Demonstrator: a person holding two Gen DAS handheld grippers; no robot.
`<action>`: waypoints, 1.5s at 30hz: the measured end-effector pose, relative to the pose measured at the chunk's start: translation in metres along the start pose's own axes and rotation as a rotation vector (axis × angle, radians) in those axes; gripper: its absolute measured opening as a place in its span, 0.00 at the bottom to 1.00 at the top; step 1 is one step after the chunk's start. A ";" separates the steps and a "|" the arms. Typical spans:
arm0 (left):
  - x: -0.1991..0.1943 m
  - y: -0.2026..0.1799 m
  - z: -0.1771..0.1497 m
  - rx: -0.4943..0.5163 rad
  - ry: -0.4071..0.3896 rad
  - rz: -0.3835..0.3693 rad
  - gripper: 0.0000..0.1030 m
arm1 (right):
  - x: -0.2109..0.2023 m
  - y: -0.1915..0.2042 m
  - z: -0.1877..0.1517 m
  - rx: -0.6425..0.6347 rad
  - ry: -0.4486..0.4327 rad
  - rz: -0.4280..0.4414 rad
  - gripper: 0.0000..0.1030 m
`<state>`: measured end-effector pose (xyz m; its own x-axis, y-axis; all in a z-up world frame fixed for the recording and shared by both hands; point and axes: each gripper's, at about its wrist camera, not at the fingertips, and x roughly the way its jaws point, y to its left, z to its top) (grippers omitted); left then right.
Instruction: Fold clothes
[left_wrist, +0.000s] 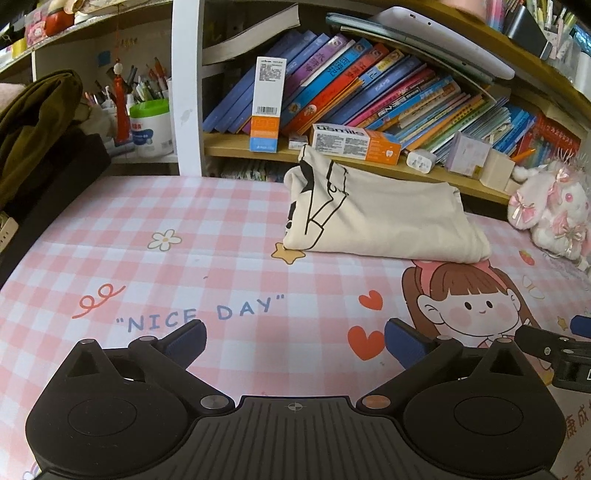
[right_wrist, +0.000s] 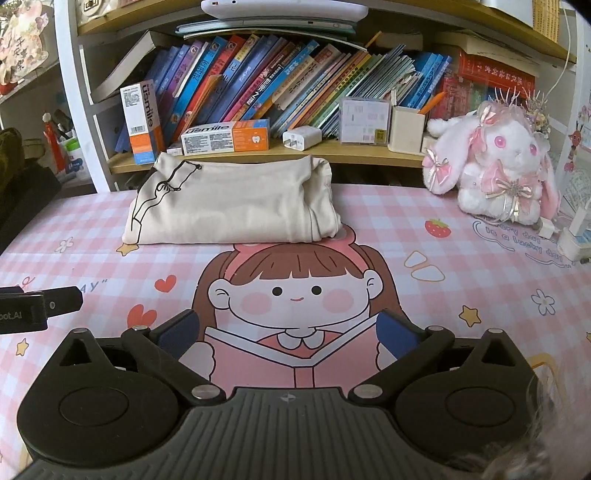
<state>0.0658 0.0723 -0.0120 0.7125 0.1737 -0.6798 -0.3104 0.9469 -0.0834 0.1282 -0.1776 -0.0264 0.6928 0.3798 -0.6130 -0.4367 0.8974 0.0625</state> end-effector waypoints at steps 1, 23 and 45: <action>0.000 0.000 0.000 0.001 0.000 0.001 1.00 | 0.000 0.000 0.000 0.000 0.000 0.001 1.00; -0.003 0.001 -0.002 0.008 -0.003 -0.004 1.00 | -0.003 0.006 -0.003 -0.002 0.004 0.002 1.00; -0.001 -0.003 -0.004 0.017 0.017 -0.005 1.00 | -0.002 0.006 -0.003 0.001 0.023 0.004 1.00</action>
<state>0.0629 0.0683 -0.0139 0.7030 0.1642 -0.6920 -0.2958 0.9523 -0.0746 0.1223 -0.1737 -0.0273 0.6776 0.3783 -0.6307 -0.4387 0.8962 0.0661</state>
